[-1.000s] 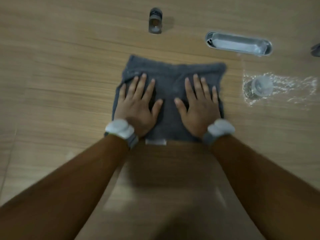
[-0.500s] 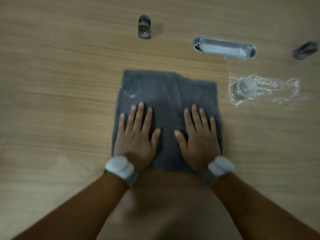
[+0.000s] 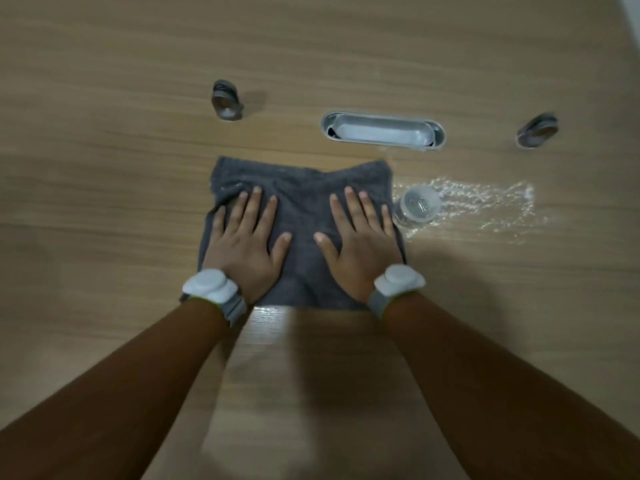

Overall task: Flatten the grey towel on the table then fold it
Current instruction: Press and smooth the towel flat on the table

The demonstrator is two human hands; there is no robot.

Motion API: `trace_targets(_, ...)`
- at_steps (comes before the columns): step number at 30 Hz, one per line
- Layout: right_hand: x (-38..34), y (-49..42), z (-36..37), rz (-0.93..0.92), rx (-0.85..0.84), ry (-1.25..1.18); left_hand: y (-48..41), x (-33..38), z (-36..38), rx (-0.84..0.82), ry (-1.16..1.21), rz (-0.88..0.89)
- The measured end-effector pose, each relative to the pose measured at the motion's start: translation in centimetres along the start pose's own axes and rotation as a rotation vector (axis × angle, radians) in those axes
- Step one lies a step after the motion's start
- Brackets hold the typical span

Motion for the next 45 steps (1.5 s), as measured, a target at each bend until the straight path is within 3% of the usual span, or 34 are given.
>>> trace_targets(7, 0.4, 0.3, 0.2, 0.014, 0.036, -0.037, -0.3, 0.3, 0.4, 0.026, 0.013, -0.014)
trace_targets(18, 0.0, 13.3, 2.6, 0.015, -0.007, -0.008, 10.7, 2.6, 3.7, -0.059, -0.051, 0.04)
trace_targets(36, 4.3, -5.2, 0.1, 0.159, 0.091, -0.012, -5.9, 3.4, 0.5, 0.026, 0.028, 0.014)
trace_targets(40, 3.7, -3.8, 0.6, 0.17, 0.09, -0.023, -4.6, 3.4, 0.7, 0.028, 0.025, 0.022)
trace_targets(45, 0.8, 4.6, 1.4, 0.11, 0.072, -0.015, 1.4, 2.6, 1.5, -0.009, 0.024, 0.022)
Point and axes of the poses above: each hand's wrist, its own y-axis away from the middle knuckle, its own z-axis out of the palm, x = y × z, the point moved 7 cm from there along -y, towards the middle knuckle, and after that the axes turned 8 degrees about y, right-handed, at the moved point
